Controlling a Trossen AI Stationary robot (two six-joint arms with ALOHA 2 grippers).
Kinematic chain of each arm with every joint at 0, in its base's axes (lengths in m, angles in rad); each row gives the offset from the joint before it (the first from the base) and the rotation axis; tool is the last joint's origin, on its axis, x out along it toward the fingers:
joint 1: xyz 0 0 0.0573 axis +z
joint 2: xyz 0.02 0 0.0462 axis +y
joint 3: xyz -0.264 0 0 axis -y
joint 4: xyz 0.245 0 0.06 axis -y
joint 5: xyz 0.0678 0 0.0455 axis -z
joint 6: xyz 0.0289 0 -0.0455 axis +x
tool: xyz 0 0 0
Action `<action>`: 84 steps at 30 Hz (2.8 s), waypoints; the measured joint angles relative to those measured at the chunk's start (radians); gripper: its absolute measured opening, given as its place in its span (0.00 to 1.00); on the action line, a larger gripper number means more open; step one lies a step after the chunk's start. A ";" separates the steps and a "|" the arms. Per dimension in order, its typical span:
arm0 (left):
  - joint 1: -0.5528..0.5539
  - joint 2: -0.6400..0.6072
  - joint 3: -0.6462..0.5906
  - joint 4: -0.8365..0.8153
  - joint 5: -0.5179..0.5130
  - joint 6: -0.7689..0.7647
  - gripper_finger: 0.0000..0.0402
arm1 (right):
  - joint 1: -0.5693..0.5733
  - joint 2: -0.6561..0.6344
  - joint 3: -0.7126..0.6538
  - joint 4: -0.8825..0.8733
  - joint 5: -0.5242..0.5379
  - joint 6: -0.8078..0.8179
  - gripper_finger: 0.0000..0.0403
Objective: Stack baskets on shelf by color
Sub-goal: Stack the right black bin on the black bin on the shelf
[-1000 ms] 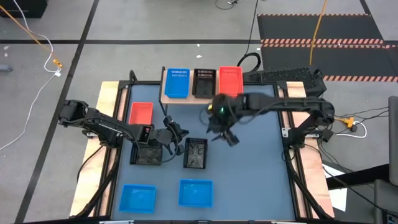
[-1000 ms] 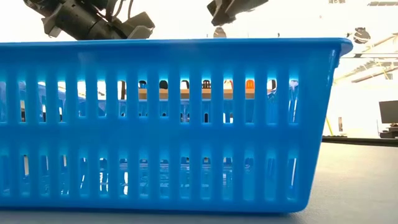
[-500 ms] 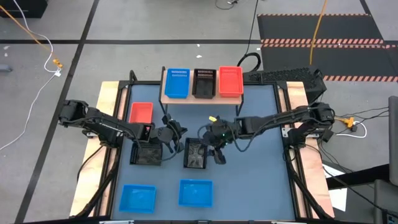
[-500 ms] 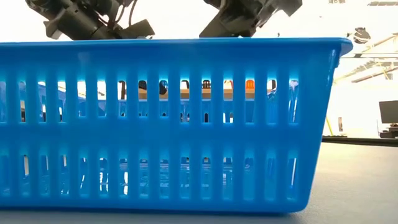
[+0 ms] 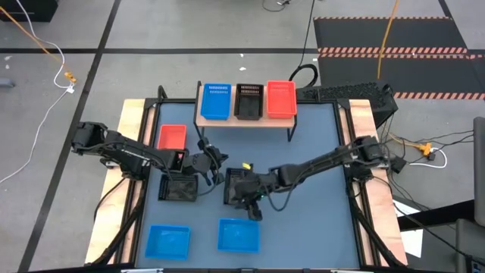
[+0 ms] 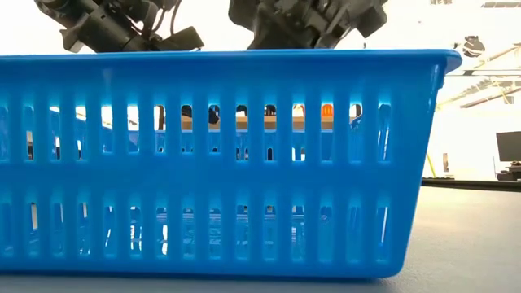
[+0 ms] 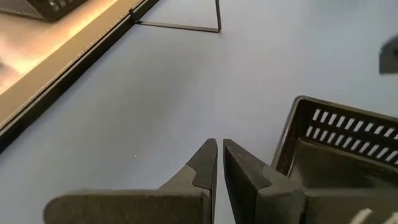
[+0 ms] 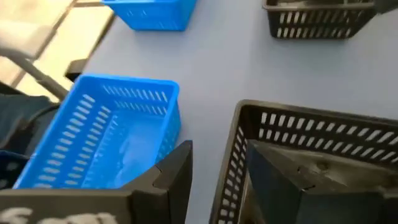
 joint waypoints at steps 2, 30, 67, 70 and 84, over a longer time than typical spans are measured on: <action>0.002 0.000 0.000 0.002 0.000 0.016 0.08 | 0.014 0.026 0.014 0.010 0.039 0.006 0.36; -0.021 0.000 -0.001 -0.190 0.001 0.044 0.08 | 0.060 0.013 0.027 0.070 0.156 0.014 0.36; -0.022 0.000 -0.001 -0.257 0.010 0.019 0.08 | 0.069 0.064 0.006 -0.236 0.332 0.152 0.14; -0.022 0.000 -0.001 -0.258 0.010 0.009 0.08 | 0.068 0.028 0.006 -0.275 0.306 0.146 0.03; -0.104 0.000 -0.001 -0.347 0.013 -0.204 0.08 | 0.059 -0.400 0.012 -0.261 0.228 -0.003 0.00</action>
